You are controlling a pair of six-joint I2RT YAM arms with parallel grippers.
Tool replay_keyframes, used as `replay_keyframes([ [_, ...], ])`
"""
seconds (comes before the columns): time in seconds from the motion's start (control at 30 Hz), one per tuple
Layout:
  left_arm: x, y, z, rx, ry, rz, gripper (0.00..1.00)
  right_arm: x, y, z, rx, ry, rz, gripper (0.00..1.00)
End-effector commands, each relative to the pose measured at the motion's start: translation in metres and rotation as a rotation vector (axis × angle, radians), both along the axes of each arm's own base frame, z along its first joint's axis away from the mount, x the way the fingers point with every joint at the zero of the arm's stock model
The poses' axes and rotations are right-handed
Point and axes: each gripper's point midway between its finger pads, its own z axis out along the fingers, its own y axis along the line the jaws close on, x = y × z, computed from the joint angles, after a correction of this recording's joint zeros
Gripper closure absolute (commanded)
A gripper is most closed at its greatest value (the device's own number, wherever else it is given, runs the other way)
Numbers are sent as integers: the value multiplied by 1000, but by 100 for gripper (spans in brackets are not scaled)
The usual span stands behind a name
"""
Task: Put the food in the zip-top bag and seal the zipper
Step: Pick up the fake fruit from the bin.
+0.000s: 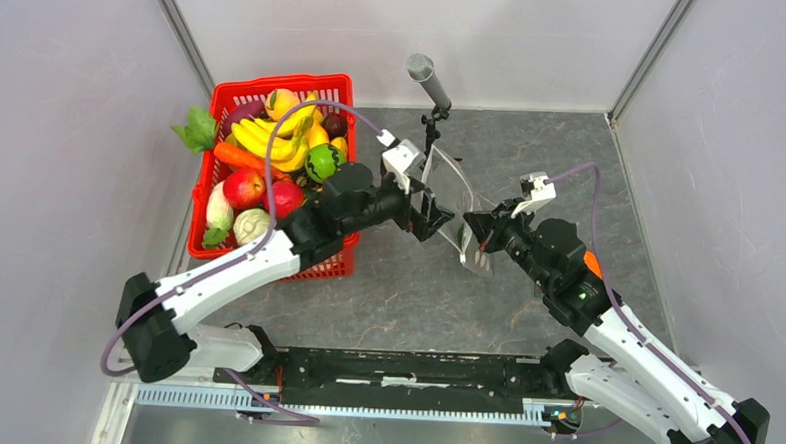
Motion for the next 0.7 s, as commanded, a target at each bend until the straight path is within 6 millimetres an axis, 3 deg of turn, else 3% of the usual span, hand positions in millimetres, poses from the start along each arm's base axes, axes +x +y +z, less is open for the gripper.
replay_keyframes([
  [0.0,-3,24,54,-57,-121,67,0,3,-6,5,19,-18,-44,100],
  [0.3,23,90,69,14,-161,411,0,3,-6,3,16,-16,-45,100],
  [0.43,39,125,61,76,-131,615,0,3,-6,2,11,-15,-43,100],
  [0.53,53,172,54,132,-94,890,0,3,-6,2,12,-15,-40,100],
  [0.67,61,194,54,135,-78,990,0,3,-6,7,19,-23,-41,100],
])
